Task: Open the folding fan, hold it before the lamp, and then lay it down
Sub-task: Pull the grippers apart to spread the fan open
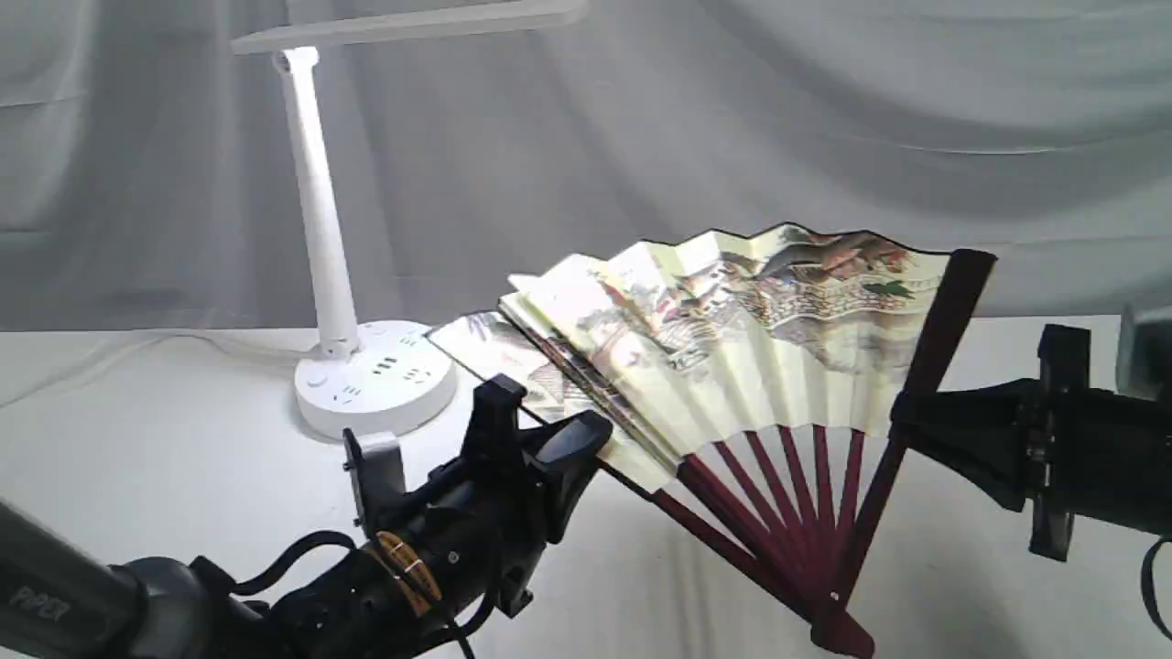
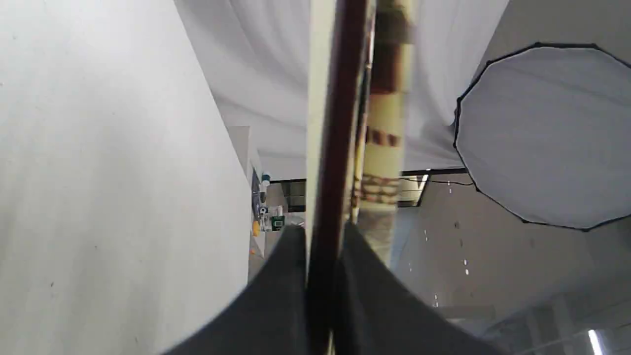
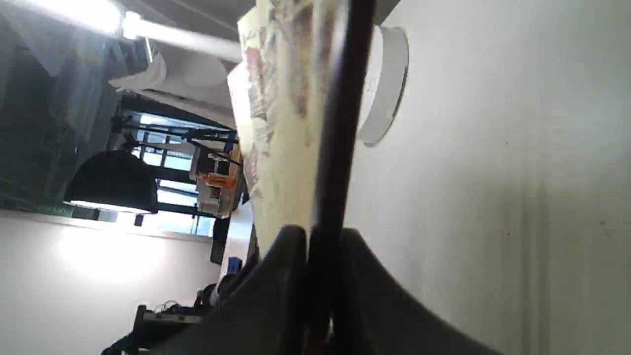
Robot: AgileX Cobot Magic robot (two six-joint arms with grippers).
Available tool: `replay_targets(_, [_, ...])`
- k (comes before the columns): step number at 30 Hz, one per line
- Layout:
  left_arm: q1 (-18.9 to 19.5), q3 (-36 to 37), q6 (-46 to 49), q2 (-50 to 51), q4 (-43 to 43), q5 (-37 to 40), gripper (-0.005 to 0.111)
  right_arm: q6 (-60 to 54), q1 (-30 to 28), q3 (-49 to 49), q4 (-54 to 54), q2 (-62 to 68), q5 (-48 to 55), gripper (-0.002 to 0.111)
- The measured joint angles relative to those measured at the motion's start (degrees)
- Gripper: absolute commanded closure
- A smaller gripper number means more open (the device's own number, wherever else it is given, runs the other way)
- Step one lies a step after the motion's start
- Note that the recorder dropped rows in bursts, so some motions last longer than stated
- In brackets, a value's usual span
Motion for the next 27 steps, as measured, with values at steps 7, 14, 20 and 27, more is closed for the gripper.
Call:
replay_targets(7, [0.0, 0.1, 0.0, -0.4, -1.2, 0.2, 0.107, 0.0, -2.6, 0.0, 0.5, 0.0, 0.0, 0.108])
replay_targets(14, [-0.1, 0.1, 0.0, -0.6, -3.2, 0.6, 0.107, 0.1, -3.9, 0.0, 0.7, 0.1, 0.1, 0.108])
replay_targets(20, [-0.2, 0.1, 0.0, -0.6, -5.3, 0.6, 0.107, 0.6, -6.2, 0.0, 0.6, 0.1, 0.5, 0.108])
replay_targets(27, [-0.2, 0.1, 0.0, -0.6, -7.8, 0.7, 0.107, 1.2, -6.6, 0.0, 0.6, 0.1, 0.5, 0.108])
